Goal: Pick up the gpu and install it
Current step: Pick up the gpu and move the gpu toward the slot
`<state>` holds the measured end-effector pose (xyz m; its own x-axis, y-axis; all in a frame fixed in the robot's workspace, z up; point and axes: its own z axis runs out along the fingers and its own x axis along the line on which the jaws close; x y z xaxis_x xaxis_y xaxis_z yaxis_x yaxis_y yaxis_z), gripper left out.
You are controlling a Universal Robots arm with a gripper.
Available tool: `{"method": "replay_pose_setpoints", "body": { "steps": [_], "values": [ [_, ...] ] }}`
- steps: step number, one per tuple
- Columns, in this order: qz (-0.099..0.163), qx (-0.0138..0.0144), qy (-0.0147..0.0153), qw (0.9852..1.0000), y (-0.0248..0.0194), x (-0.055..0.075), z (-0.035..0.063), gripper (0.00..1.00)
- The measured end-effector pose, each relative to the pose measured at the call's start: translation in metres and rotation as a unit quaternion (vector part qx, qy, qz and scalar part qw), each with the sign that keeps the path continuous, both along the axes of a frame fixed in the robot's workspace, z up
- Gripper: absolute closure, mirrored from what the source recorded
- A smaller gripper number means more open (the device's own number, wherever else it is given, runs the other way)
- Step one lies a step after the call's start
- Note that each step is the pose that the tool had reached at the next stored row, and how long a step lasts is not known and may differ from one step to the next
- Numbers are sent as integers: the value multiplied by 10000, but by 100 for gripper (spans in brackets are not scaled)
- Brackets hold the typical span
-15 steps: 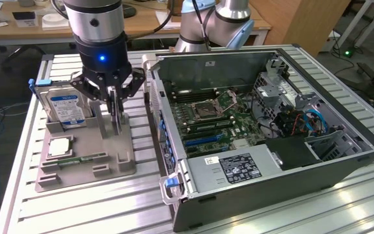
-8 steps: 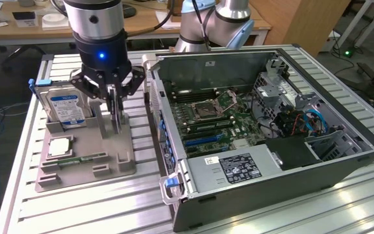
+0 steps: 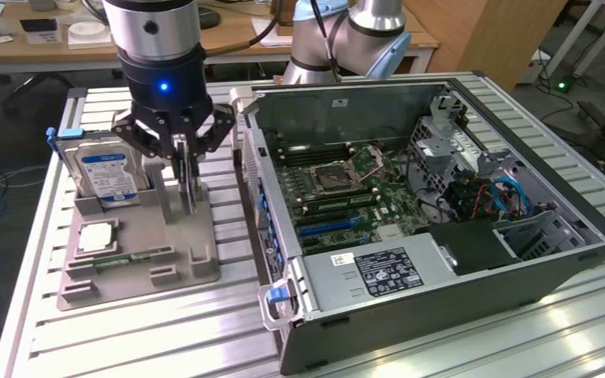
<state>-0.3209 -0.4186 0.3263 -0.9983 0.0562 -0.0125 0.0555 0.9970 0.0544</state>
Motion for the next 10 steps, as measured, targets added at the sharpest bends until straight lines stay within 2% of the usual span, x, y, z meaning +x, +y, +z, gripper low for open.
{"method": "replay_pose_setpoints", "body": {
  "steps": [10],
  "values": [
    [0, 0, 1, 10000, 0, 0, 31, 73]
  ]
}}
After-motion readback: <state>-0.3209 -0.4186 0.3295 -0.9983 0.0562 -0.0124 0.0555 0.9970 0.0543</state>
